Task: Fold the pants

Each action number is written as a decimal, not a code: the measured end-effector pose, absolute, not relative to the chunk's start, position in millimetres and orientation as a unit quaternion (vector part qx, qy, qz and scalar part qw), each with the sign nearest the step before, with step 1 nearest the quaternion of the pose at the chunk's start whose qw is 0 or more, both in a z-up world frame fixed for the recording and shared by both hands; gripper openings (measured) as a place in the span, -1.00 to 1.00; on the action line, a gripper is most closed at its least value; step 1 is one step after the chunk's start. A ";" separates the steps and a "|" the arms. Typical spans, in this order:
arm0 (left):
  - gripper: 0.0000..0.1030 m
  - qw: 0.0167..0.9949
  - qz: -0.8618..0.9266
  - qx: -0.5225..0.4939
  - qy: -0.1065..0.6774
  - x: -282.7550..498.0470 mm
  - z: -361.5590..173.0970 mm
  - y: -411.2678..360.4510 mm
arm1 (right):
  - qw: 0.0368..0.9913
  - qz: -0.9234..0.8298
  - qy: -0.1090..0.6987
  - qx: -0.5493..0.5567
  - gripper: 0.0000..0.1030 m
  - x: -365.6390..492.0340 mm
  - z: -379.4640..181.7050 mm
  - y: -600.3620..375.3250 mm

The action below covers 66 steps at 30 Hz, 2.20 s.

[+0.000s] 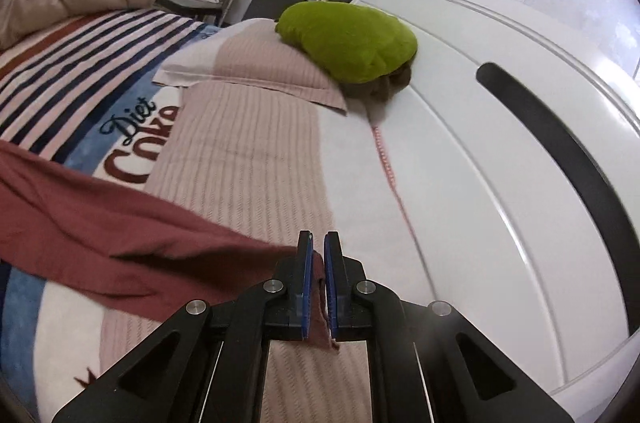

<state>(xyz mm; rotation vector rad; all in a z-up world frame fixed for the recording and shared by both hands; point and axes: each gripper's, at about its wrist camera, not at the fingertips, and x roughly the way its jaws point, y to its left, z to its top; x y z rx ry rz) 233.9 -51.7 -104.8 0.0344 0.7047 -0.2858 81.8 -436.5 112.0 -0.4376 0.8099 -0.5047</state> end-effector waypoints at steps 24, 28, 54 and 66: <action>0.29 0.879 -0.236 0.044 0.411 246.6 -85.9 -114.7 | 0.914 -0.111 0.382 -0.078 -0.45 104.5 57.0 -435.7; 0.15 0.853 -0.277 0.048 0.439 253.6 -97.7 -143.9 | 0.884 0.024 0.465 -0.037 -0.86 124.1 4.3 -376.1; 0.28 0.921 -0.077 0.018 0.380 308.1 -90.1 -49.4 | 0.899 -0.066 0.429 -0.052 -0.51 206.7 -12.0 -383.7; 0.28 0.909 -0.078 0.014 0.409 266.6 -77.7 12.7 | 0.899 0.027 0.437 0.019 -0.32 129.9 -6.2 -312.4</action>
